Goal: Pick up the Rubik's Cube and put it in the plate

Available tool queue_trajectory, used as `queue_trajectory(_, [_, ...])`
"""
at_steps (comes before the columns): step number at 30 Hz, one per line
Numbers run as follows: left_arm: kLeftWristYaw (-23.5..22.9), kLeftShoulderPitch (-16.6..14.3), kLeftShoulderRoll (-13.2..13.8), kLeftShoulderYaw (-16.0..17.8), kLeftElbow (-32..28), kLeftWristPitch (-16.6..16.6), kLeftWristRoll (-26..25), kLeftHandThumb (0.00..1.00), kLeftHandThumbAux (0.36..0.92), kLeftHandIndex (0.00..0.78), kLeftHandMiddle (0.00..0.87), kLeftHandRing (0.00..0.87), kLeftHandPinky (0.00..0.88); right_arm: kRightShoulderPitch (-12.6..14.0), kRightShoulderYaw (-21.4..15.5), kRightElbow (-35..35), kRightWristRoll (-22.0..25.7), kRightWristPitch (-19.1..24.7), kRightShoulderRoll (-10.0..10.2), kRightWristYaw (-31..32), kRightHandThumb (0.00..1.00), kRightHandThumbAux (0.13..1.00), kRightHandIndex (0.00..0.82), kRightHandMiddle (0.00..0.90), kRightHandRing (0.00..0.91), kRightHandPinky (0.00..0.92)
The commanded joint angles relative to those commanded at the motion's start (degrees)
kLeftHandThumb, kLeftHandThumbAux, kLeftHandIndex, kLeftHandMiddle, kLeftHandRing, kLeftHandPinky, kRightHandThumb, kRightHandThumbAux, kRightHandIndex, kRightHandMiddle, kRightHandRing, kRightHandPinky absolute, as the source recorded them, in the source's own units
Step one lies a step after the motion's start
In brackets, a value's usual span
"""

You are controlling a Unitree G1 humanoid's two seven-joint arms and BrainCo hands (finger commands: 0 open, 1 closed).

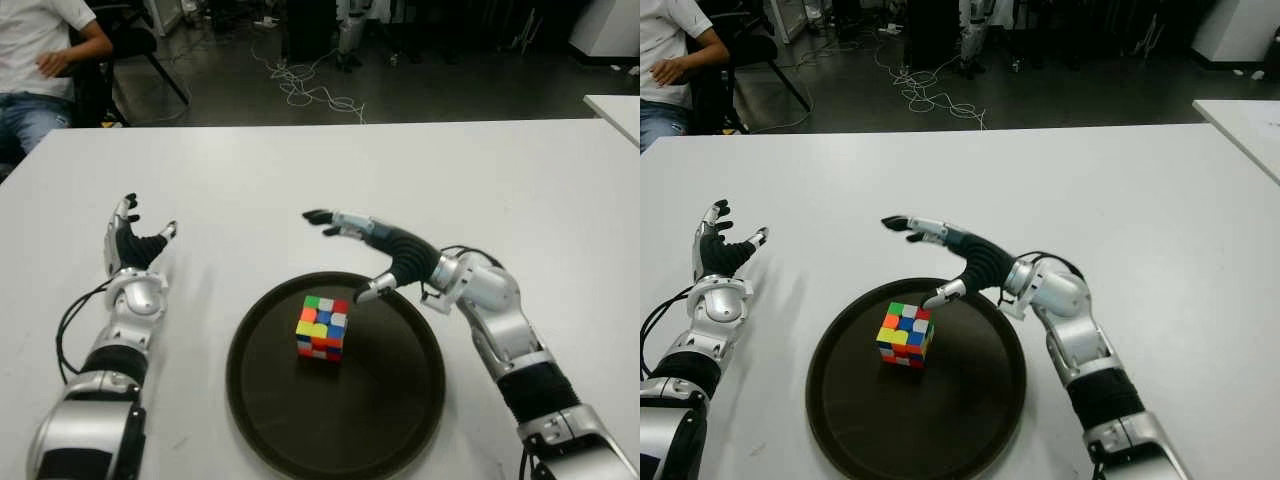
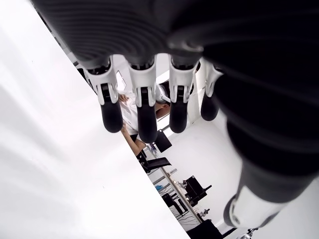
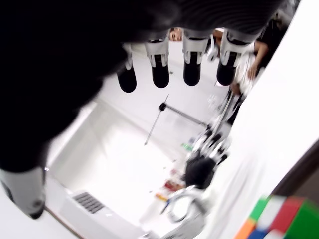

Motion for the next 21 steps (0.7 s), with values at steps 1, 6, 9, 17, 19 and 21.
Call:
queue_trajectory(1, [0.1,0.0,0.0,0.0,0.0,0.0,0.0,0.284,0.754,0.103,0.16,0.168,0.184,-0.8,-0.8,1.2,0.4,0.0,-0.6,0.0,0.0,0.613,0.003,0.011,0.002,0.007])
queue_trajectory(6, [-0.2,0.0,0.0,0.1,-0.1,-0.1,-0.1,0.279,0.747,0.103,0.152,0.156,0.162,-7.3,-6.4,13.8,1.4,-3.2,-3.7,-2.8,0.0,0.677,0.0,0.005,0.0,0.006])
queue_trajectory(9, [-0.6,0.0,0.0,0.2,0.0,-0.2,-0.3,0.285,0.749,0.101,0.153,0.158,0.169,-11.3,-9.4,24.1,0.9,-6.5,-5.0,-6.2,0.0,0.762,0.0,0.001,0.0,0.004])
queue_trajectory(17, [-0.7,-0.2,0.2,0.0,0.2,0.1,-0.1,0.278,0.756,0.099,0.157,0.157,0.162,-14.0,-14.5,37.0,0.1,-10.0,-7.2,-17.0,0.0,0.865,0.0,0.0,0.0,0.0])
queue_trajectory(19, [-0.5,-0.1,0.3,-0.1,0.1,-0.2,0.1,0.293,0.758,0.102,0.159,0.16,0.173,-13.4,-16.5,38.4,-0.4,-10.0,-6.5,-24.5,0.0,0.89,0.0,0.004,0.0,0.006])
queue_trajectory(21, [-0.4,0.0,0.4,-0.1,0.1,-0.3,0.1,0.307,0.759,0.106,0.161,0.163,0.184,-13.3,-17.0,39.1,-0.8,-10.4,-5.9,-27.6,0.0,0.911,0.0,0.008,0.0,0.013])
